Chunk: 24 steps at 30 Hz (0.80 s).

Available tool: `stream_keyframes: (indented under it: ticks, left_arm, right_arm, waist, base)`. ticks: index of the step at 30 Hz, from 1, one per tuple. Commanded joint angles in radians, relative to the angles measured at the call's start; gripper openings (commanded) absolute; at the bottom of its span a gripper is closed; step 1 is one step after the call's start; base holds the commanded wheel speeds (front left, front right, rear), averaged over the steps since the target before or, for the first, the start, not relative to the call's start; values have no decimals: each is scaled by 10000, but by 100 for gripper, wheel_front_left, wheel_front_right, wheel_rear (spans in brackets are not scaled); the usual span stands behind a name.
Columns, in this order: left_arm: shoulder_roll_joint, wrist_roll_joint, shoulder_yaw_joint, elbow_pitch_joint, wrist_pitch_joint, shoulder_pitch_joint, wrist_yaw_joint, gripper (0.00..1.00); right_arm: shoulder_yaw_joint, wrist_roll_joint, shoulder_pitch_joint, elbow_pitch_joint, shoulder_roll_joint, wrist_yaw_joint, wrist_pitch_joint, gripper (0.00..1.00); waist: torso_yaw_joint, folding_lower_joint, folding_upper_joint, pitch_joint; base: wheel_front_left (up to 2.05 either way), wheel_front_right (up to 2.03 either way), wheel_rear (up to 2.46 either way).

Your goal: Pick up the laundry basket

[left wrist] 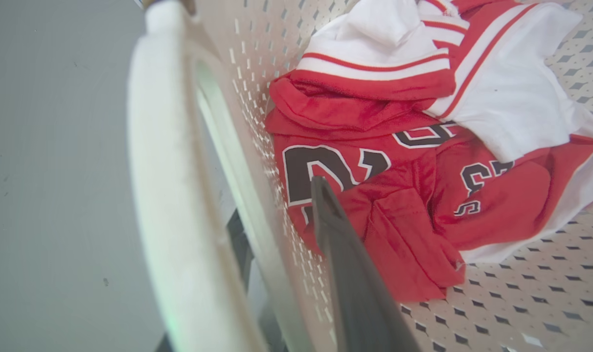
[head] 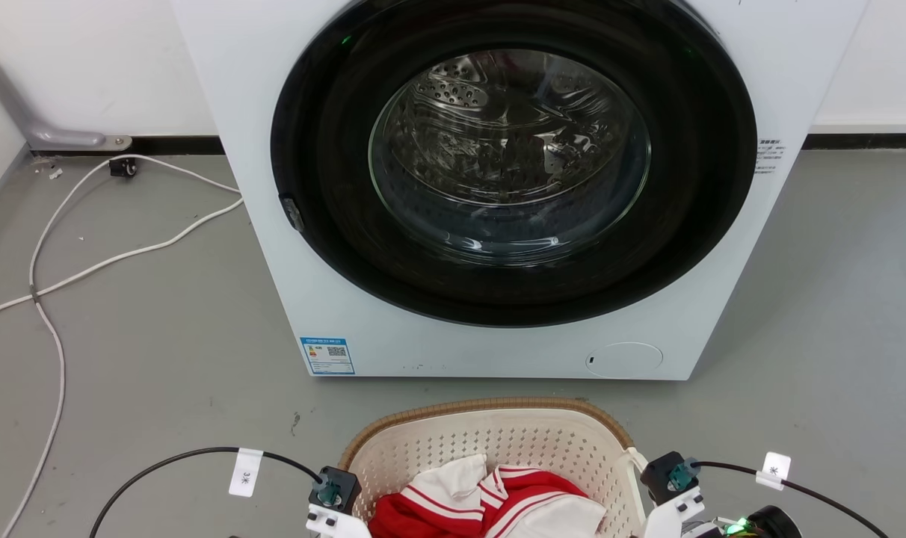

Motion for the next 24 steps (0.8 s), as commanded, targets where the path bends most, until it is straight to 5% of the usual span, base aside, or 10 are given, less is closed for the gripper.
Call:
stream_keyframes:
  ticks: [1, 24]
  left_arm:
    - [135, 86, -154, 10, -50, -62, -150, 0]
    - [144, -275, -540, 42, -107, -114, -150, 0]
  right_arm:
    - [65, -53, -217, 63, -187, -17, -84, 0]
    - [314, 247, -235, 86, -175, -17, -157, 0]
  waist:
    - [-6, 0, 0, 0]
    - [-29, 0, 0, -3]
  base:
    - [0, 0, 0]
    - [0, 0, 0]
